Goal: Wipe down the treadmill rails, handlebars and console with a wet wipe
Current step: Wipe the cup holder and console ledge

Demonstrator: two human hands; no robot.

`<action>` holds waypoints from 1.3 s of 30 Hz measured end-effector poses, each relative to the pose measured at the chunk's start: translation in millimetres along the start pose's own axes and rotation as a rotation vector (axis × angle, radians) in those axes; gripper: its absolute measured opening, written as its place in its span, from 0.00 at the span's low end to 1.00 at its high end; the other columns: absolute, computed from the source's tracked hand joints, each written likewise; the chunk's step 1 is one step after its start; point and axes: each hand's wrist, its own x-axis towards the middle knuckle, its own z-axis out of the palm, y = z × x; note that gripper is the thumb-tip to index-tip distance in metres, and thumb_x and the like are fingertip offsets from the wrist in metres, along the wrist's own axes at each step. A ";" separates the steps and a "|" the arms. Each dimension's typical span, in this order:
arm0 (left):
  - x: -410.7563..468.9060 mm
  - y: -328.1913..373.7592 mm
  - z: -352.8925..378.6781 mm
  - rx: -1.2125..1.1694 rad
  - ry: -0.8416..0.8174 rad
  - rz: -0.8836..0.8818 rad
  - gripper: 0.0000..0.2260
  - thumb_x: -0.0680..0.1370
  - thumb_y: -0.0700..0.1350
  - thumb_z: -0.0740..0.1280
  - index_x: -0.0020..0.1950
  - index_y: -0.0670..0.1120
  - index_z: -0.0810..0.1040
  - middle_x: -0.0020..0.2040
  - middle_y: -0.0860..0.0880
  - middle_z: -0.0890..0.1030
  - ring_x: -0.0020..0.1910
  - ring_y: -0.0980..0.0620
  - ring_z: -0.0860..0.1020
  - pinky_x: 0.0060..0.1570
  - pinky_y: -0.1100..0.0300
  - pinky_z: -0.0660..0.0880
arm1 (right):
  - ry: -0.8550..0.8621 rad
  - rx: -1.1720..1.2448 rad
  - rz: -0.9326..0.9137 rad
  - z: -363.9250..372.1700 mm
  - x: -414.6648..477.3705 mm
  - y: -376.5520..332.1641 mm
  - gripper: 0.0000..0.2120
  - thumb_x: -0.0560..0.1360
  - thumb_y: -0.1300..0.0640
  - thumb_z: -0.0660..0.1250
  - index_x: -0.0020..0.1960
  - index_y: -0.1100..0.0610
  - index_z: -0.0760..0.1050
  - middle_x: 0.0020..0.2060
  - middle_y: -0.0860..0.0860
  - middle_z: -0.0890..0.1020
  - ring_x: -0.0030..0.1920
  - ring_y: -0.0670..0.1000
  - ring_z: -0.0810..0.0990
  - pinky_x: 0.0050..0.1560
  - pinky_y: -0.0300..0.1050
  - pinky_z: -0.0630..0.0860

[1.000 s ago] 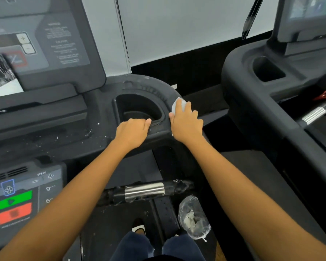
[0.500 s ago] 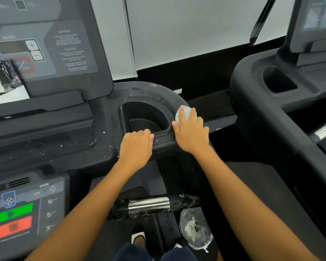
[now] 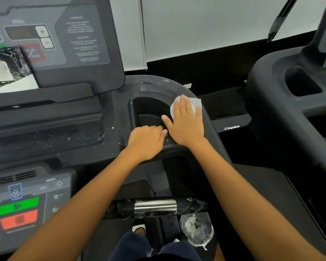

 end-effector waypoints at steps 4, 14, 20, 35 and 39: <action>0.3 1.3 3.7 0.021 0.033 0.001 0.18 0.83 0.52 0.49 0.50 0.47 0.76 0.42 0.49 0.81 0.39 0.48 0.78 0.37 0.55 0.69 | -0.021 0.044 -0.160 -3.4 42.5 -13.1 0.33 0.81 0.40 0.45 0.78 0.60 0.48 0.78 0.58 0.49 0.78 0.56 0.46 0.75 0.57 0.47; -2.2 -0.2 8.7 0.020 0.078 -0.008 0.18 0.83 0.52 0.49 0.46 0.47 0.75 0.39 0.50 0.79 0.38 0.49 0.76 0.40 0.56 0.67 | 0.086 0.394 -0.073 -12.0 18.3 -9.1 0.29 0.76 0.69 0.59 0.75 0.52 0.63 0.65 0.56 0.75 0.56 0.57 0.78 0.53 0.47 0.75; -2.7 -5.3 4.9 -0.056 0.050 0.016 0.18 0.84 0.52 0.50 0.49 0.47 0.76 0.45 0.49 0.80 0.44 0.48 0.76 0.43 0.55 0.68 | 0.300 0.660 0.207 -40.9 42.9 2.5 0.24 0.78 0.70 0.55 0.70 0.54 0.71 0.60 0.55 0.78 0.57 0.54 0.77 0.48 0.31 0.68; -28.4 -71.6 -23.2 -0.116 0.099 -0.312 0.25 0.83 0.53 0.51 0.77 0.43 0.58 0.78 0.44 0.56 0.78 0.47 0.51 0.76 0.50 0.50 | -0.084 0.098 -0.366 -3.6 124.5 -80.9 0.34 0.81 0.39 0.44 0.79 0.59 0.47 0.78 0.57 0.51 0.78 0.57 0.49 0.75 0.58 0.50; -24.0 -71.2 -18.3 -0.078 0.046 -0.318 0.27 0.83 0.56 0.49 0.78 0.43 0.54 0.79 0.45 0.51 0.78 0.48 0.48 0.75 0.51 0.46 | 0.070 0.139 -0.173 -3.5 122.8 -45.6 0.31 0.80 0.42 0.52 0.75 0.61 0.57 0.72 0.58 0.64 0.71 0.60 0.63 0.68 0.56 0.62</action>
